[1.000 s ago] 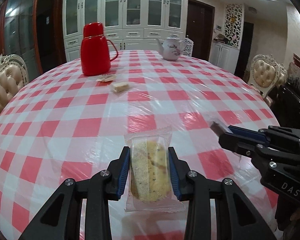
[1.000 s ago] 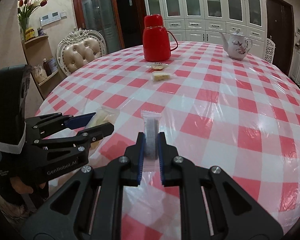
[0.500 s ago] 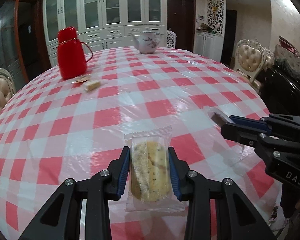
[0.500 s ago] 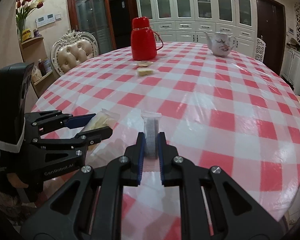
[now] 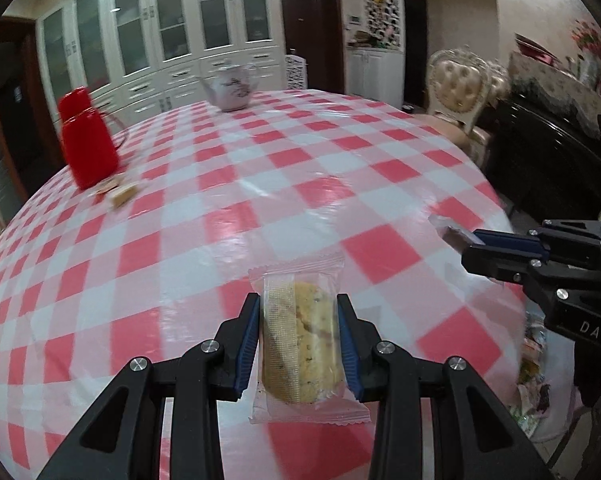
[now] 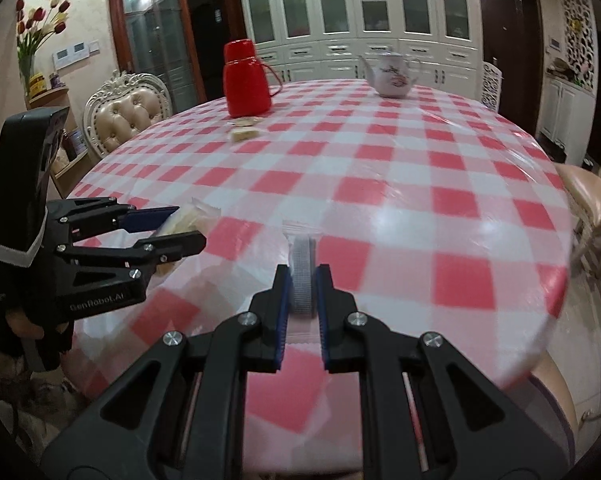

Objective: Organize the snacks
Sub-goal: 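Lift both held packets and carry them toward the white box, then open both tools to drop the packets into the white box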

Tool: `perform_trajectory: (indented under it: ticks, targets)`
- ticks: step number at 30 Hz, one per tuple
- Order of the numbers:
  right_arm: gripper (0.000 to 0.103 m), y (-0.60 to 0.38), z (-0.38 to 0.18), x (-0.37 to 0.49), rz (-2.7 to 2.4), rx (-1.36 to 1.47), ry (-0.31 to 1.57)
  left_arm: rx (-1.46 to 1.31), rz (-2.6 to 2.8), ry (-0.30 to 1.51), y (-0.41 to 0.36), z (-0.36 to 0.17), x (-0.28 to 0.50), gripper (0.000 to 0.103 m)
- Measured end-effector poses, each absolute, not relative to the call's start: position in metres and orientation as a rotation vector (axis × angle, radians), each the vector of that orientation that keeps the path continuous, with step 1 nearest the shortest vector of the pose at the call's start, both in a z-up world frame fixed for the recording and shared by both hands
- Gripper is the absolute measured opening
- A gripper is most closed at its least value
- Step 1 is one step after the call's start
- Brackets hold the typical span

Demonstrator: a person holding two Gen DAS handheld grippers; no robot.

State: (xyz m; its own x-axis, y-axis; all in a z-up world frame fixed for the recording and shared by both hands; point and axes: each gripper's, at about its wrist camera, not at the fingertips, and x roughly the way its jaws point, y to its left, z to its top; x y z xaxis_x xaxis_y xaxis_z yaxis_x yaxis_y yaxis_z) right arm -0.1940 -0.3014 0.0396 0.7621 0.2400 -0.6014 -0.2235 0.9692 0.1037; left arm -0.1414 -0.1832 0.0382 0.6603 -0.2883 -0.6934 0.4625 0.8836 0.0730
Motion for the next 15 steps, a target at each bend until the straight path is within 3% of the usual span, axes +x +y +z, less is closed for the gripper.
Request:
perform_trajectory:
  ticks: [15]
  targets:
    - [0.016, -0.389, 0.043, -0.246, 0.128, 0.074, 0.669, 0.354, -0.733, 0.760, -0.282, 0.034, -0.188, 0.038]
